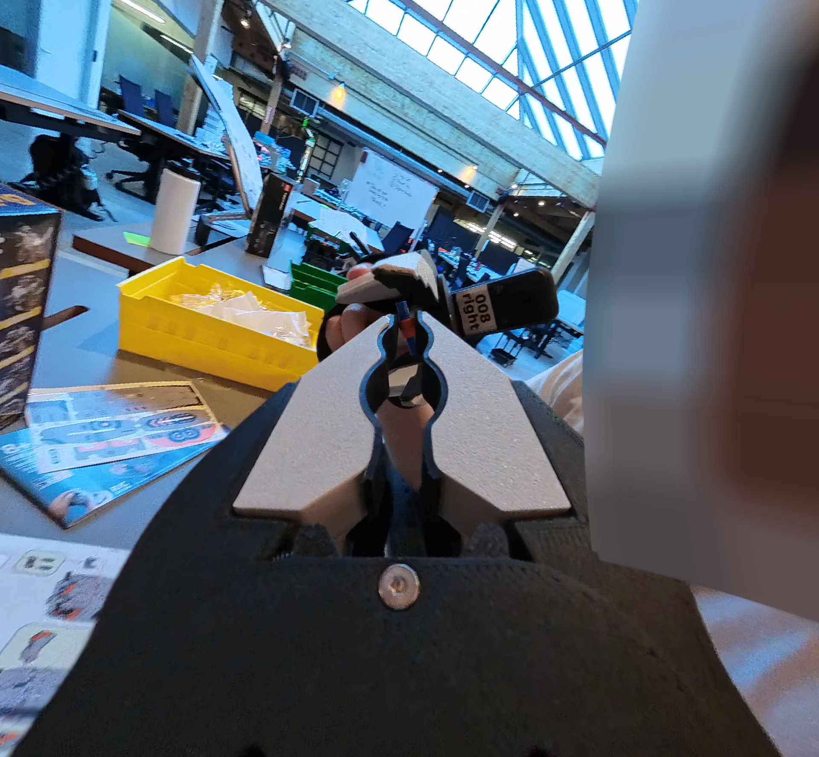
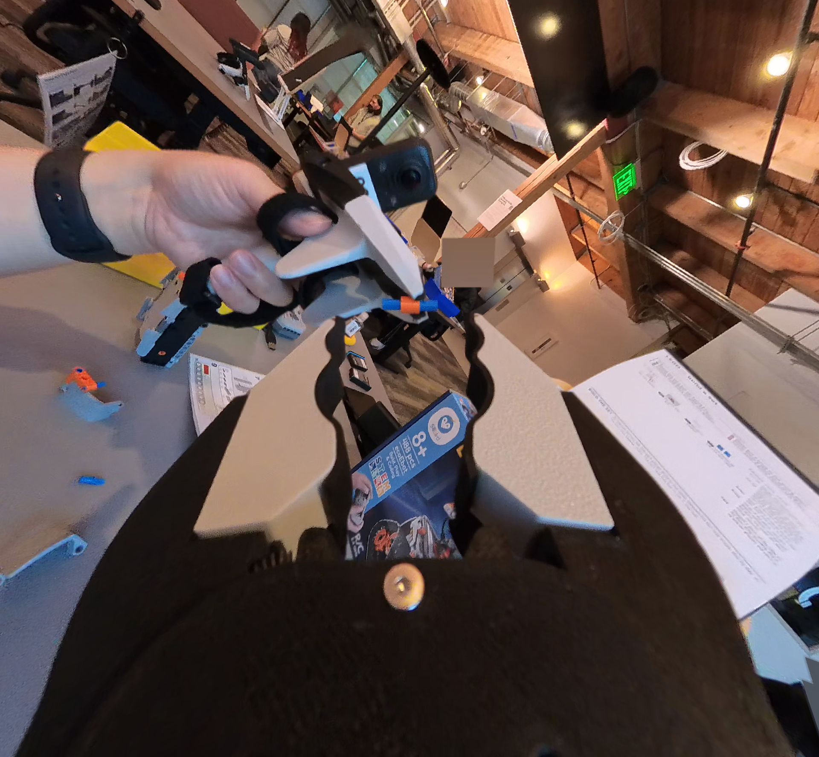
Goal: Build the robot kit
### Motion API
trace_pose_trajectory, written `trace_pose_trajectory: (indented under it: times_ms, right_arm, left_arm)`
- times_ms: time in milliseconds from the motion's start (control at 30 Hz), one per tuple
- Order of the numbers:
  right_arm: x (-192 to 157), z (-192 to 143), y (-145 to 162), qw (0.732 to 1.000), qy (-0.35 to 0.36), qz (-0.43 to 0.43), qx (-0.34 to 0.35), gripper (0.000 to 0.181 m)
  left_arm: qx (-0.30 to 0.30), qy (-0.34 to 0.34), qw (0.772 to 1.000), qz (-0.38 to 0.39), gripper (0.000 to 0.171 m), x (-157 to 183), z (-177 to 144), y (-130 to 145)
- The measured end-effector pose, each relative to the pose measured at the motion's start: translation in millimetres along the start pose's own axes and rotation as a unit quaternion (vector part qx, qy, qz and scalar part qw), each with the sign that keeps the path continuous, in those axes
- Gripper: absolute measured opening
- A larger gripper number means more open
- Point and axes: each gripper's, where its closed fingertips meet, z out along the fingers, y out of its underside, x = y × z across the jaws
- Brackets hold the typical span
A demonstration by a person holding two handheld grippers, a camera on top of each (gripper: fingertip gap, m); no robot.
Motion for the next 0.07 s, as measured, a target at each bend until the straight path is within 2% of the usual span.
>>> trace_pose_trajectory:
  times_ms: [67]
  right_arm:
    - [2.8, -1.6, -5.6, 1.000, 0.009, -0.002, 0.004, 0.048]
  left_arm:
    - [0.002, 0.014, 1.000, -0.005, 0.005, 4.1, 3.1, 0.1]
